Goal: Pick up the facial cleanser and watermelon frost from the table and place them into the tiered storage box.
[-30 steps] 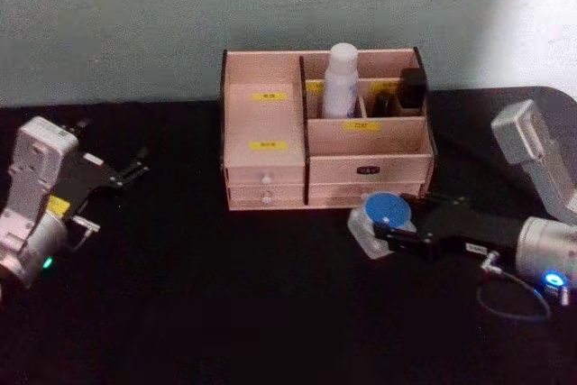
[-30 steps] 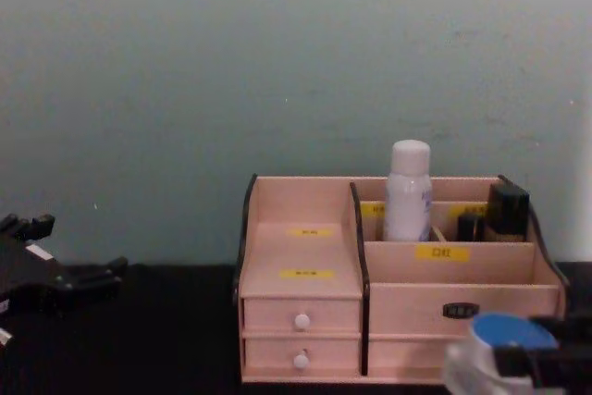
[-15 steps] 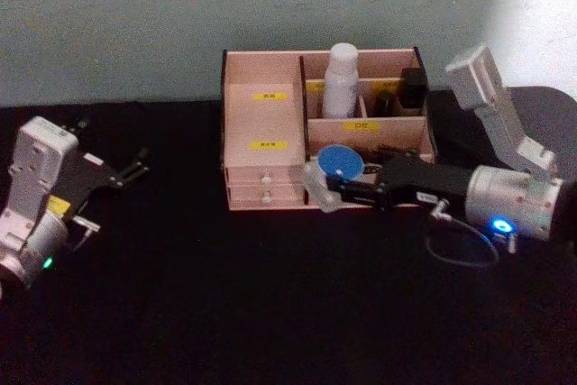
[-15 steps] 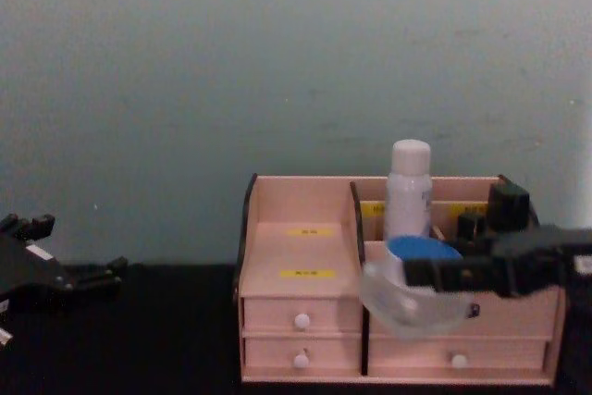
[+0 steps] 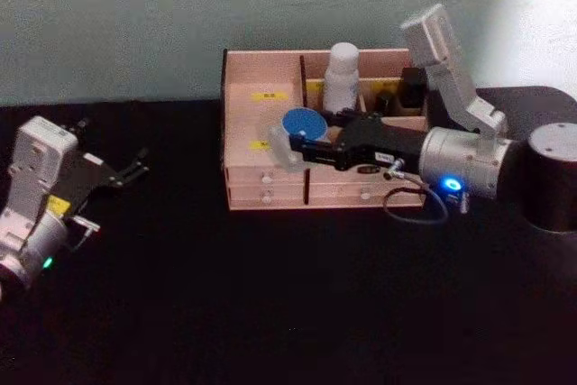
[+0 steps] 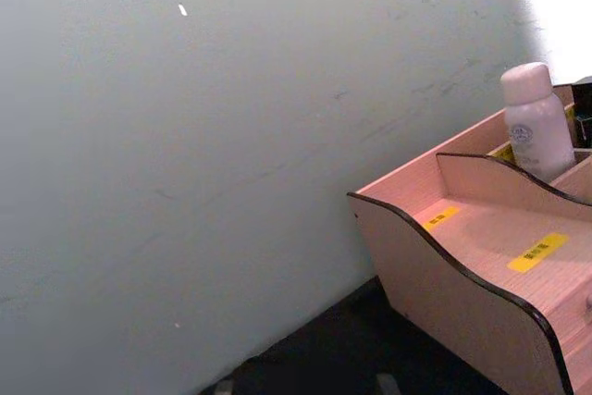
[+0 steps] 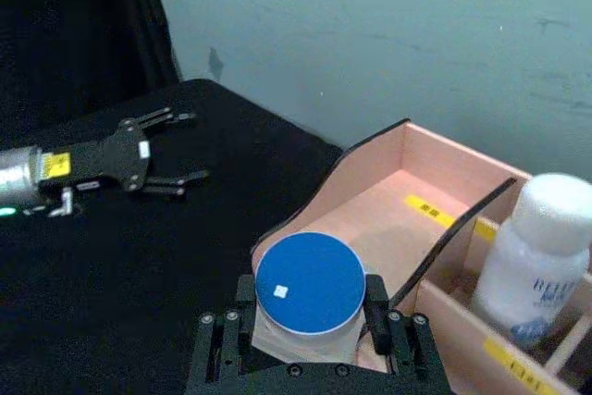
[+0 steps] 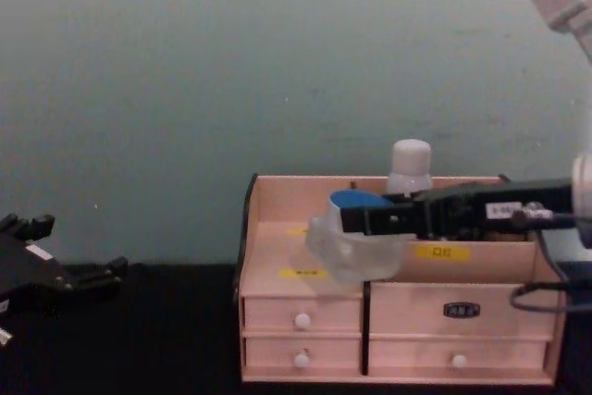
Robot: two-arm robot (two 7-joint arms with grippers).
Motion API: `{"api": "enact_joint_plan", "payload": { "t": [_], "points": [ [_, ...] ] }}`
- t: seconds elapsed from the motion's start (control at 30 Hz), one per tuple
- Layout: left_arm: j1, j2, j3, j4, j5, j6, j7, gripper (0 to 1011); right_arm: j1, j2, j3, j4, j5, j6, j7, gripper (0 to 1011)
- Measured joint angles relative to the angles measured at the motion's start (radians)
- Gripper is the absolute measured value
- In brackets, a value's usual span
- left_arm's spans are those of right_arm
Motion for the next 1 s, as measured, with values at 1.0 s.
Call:
{"api": "enact_joint_plan", "payload": {
  "t": [1.0],
  "points": [
    [0.000, 0.000, 0.000, 0.000, 0.000, 0.000, 0.000, 1001, 0.173, -0.153, -0.055, 0.291, -0.034, -0.039, 0.003, 706]
  ]
}}
